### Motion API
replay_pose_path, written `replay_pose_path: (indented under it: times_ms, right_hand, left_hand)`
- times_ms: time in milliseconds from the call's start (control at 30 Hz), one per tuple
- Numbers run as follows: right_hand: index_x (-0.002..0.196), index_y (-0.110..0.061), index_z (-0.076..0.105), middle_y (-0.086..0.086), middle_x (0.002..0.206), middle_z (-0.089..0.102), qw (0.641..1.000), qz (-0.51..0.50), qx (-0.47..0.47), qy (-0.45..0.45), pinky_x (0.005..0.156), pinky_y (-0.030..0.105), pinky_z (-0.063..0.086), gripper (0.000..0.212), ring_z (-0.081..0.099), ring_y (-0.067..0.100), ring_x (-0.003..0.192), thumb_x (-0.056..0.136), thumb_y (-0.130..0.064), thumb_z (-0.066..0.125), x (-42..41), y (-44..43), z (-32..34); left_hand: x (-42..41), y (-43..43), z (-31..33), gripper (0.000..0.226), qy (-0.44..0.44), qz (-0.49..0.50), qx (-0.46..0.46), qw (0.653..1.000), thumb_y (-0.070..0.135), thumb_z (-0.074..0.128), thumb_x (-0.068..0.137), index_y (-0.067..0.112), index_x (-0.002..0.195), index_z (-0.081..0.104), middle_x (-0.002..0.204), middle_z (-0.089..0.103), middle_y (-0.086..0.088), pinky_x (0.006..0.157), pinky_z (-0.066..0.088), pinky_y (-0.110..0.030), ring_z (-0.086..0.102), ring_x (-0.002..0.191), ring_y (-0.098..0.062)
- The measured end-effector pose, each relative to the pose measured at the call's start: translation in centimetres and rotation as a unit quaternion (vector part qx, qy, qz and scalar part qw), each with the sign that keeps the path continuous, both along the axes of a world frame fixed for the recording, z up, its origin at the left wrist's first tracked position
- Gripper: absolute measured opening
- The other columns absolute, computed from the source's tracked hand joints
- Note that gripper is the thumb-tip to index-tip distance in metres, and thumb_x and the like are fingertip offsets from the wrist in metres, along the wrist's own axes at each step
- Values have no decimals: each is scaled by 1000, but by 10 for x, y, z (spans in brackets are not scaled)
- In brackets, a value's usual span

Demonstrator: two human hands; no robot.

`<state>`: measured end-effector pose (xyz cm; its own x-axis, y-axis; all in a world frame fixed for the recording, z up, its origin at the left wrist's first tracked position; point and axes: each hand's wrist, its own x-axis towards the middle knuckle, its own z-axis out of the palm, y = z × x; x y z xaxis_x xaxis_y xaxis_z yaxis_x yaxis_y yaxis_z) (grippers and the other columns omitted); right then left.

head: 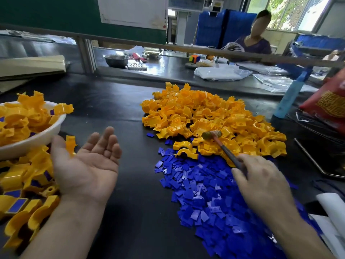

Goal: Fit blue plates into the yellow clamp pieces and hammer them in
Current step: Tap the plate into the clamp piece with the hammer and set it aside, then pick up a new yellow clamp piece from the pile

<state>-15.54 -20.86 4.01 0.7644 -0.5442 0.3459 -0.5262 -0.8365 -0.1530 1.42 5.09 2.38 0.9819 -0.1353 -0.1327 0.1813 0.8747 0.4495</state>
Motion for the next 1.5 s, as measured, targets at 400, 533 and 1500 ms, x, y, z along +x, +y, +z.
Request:
replay_pose_path:
  times_ms: [400,533,1500]
  right_hand:
    - [105,-25,62,-1,89,63,980,163,-99,64,56,30,47,25,60,18,75,90,-42,54,120,26,-18]
    - [103,-25,67,-4,90,69,983,151,-101,17,57,30,51,18,65,18,77,91,-27,53,110,21,-13]
    - [128,-41,39,-11,106,61,975,117,1,189,58,31,43,40,61,17,95,92,-58,39,1,44,-10]
  left_hand:
    - [-22,-27,4,46,-38,-166,165,972,57,56,79,14,82,73,80,73,-8,51,54,-27,69,63,-18]
    - [-24,-31,3,41,-35,-203,218,954,51,57,82,13,90,69,78,73,-8,51,53,-26,69,62,-17]
    - [-54,-55,4,17,-19,-318,343,884,12,62,92,1,105,62,78,72,-14,57,60,-30,72,70,-21]
